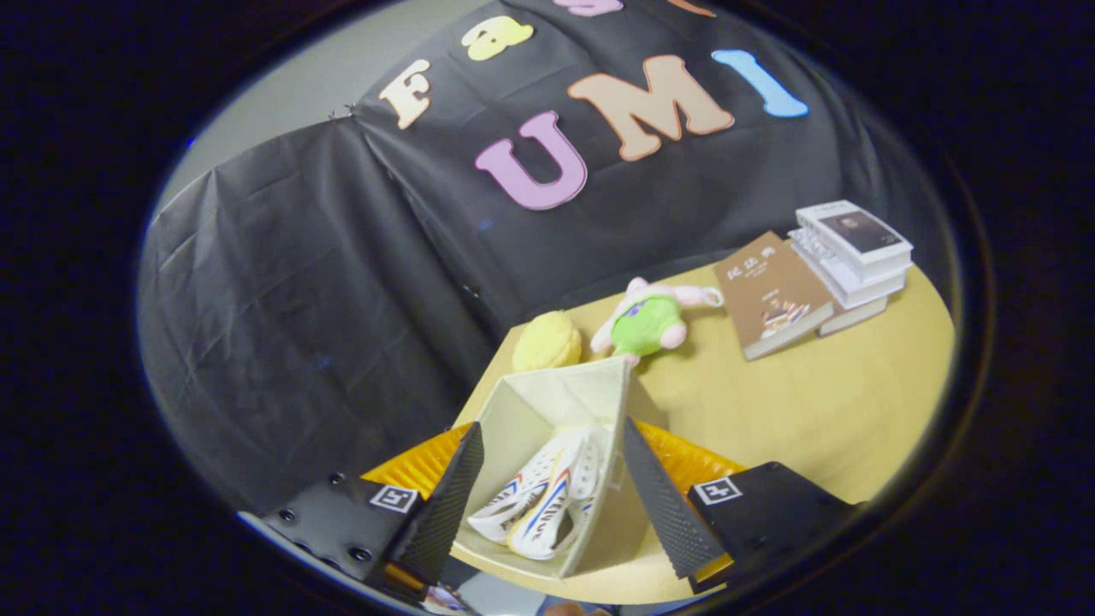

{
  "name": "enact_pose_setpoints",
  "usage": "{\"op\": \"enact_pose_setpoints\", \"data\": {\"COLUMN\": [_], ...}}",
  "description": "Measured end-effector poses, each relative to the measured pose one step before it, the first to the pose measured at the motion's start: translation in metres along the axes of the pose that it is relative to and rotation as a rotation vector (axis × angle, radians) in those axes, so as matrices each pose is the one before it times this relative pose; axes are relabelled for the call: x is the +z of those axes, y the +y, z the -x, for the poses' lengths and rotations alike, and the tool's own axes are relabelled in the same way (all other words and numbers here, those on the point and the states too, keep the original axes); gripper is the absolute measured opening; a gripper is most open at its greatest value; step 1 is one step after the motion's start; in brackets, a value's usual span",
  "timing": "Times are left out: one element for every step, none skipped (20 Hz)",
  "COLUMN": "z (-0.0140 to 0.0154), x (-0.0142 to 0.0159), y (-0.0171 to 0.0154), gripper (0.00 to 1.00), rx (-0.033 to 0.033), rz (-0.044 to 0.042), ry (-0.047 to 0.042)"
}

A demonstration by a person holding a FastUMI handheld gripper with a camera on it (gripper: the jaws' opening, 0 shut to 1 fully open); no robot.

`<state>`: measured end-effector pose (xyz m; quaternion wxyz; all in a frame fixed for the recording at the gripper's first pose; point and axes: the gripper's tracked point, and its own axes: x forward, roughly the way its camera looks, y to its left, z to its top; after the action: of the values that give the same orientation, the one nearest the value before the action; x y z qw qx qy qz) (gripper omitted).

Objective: Open the storage box then place both shoes into the box .Put the left shoe in first, then the right shoe, with the right side of both shoes facing outward in a uniform manner.

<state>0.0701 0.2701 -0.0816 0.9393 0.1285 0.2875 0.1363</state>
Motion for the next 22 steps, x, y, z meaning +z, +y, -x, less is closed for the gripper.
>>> {"op": "enact_pose_setpoints", "data": {"z": [0.00870, 0.01133, 0.00800, 0.00767, 0.00777, 0.00878, 0.00716, 0.00361, 0.00366, 0.00504, 0.00391, 0.00313, 0.00303, 0.00402, 0.00293, 0.00225, 0.00271, 0.00188, 0.00218, 0.00079, 0.00053, 0.00069], "x": [0.00567, 0.00503, 0.00660, 0.00514, 0.00617, 0.00625, 0.00720, 0.00393, 0.00579, 0.00388, 0.00652, 0.00431, 0.00487, 0.00457, 0.00237, 0.00145, -0.00046, -0.00272, -0.00129, 0.00027, -0.00051, -0.00124], "y": [-0.00909, -0.00947, -0.01027, -0.00980, -0.00666, -0.00632, -0.00591, -0.00585, -0.00731, -0.00828, -0.00562, -0.00654, -0.00528, -0.00330, -0.00461, -0.00179, -0.00385, -0.00472, -0.00405, -0.00107, -0.00172, -0.00124], "gripper": [1.00, 1.00, 1.00, 1.00, 1.00, 1.00, 1.00, 1.00, 1.00, 1.00, 1.00, 1.00, 1.00, 1.00, 1.00, 1.00, 1.00, 1.00, 1.00, 1.00, 1.00, 1.00], "rx": [-0.01465, -0.01869, -0.01879, -0.01932, -0.01442, -0.00884, -0.00265, -0.00536, -0.00755, -0.00443, -0.00920, -0.01459, -0.00913, -0.01113, -0.00920, -0.00081, -0.00759, -0.01218, -0.00804, -0.00532, -0.00235, -0.00195], "rz": [0.03461, 0.03556, 0.04064, 0.04019, 0.02868, 0.01963, 0.01619, 0.01898, 0.02814, 0.03349, 0.03322, 0.02407, 0.01629, 0.00783, 0.00293, 0.00257, 0.00260, 0.00281, 0.00080, -0.00183, -0.00234, -0.00311], "ry": [-0.03694, -0.03670, -0.04033, -0.03651, -0.03667, -0.03762, -0.03804, -0.03470, -0.03388, -0.03642, -0.03618, -0.03008, -0.02676, -0.02134, -0.01530, -0.00930, -0.00252, 0.00174, 0.00067, -0.00113, 0.00128, 0.00148]}}
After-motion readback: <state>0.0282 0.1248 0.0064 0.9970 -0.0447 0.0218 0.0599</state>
